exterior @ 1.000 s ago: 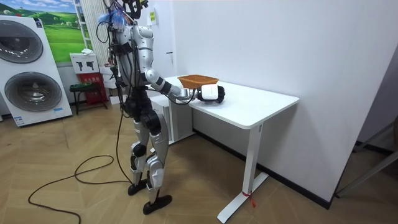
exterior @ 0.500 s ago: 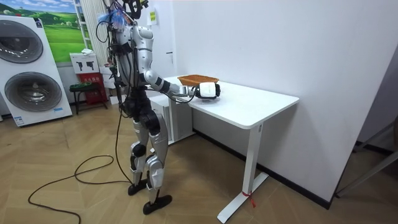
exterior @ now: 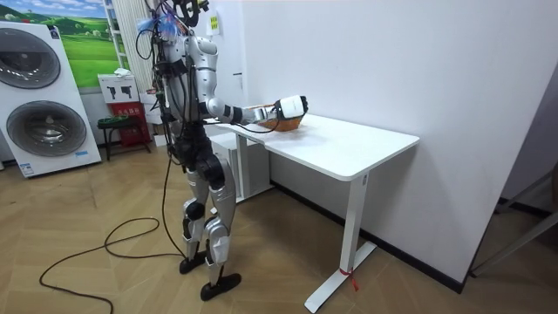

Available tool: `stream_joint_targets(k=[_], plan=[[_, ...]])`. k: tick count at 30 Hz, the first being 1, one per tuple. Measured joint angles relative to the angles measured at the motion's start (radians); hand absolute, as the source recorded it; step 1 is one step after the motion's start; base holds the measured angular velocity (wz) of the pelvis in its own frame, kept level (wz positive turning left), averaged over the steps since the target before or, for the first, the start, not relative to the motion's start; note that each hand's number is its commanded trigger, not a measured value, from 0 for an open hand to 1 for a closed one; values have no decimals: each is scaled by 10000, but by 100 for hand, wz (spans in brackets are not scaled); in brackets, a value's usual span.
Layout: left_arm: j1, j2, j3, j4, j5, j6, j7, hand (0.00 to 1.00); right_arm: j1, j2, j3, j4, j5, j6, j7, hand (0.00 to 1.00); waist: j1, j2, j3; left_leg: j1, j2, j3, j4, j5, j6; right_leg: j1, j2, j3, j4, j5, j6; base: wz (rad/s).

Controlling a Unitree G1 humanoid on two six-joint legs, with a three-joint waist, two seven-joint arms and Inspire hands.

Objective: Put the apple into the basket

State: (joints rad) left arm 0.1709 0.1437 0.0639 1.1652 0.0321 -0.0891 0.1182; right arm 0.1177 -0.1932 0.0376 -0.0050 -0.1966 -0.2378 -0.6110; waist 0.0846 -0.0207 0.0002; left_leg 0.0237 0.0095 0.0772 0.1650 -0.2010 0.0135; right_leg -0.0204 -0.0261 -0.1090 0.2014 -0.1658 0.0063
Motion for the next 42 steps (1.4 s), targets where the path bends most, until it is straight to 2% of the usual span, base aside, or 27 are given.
stream_joint_targets(k=[5,6,8,9,10,20,29,42], plan=[[2,4,-62,-49,0,108,-3,0,-198,1,25,-102,-36,3,-4,100,7,-72,-29,-16,-3,-35,9,0,0,15,-11,-49,-1,0,0,1],[0,8,-97,-59,-1,128,-7,0,-210,0,33,-115,-34,5,-3,89,4,-71,-29,-41,-3,-39,11,0,0,11,-12,-55,0,0,0,0],[-74,5,-122,-111,-4,163,-10,0,-208,-1,180,-355,-40,143,59,53,-31,-76,-35,-176,0,-85,31,0,0,-74,-15,-102,16,0,0,5],[-61,3,-131,-116,-4,164,-10,0,-207,2,198,-453,-53,179,118,12,-38,-72,-34,-207,0,-85,35,0,0,-103,-15,-109,13,0,0,0],[-68,-11,-126,-131,-4,167,-11,0,-208,3,206,-552,-181,197,259,0,-30,-68,-35,-237,-2,-85,53,0,0,-141,-17,-103,23,0,-1,0],[-247,-99,-194,-135,-13,59,-40,0,-211,1,1258,-682,-280,204,1579,0,149,-61,-23,-81,-3,-82,24,4,2,-29,-18,-65,-1,0,0,0],[-254,-75,-298,-41,-11,11,-2,0,-204,-9,1518,-889,-533,202,2202,0,298,-83,88,-37,-4,-118,11,2,0,64,-23,-133,4,0,0,0],[-260,-80,-282,-29,10,10,6,0,-204,6,1746,-888,-1263,204,2617,0,311,-87,63,-21,-6,-116,18,2,1,66,-29,-173,0,0,0,0]])
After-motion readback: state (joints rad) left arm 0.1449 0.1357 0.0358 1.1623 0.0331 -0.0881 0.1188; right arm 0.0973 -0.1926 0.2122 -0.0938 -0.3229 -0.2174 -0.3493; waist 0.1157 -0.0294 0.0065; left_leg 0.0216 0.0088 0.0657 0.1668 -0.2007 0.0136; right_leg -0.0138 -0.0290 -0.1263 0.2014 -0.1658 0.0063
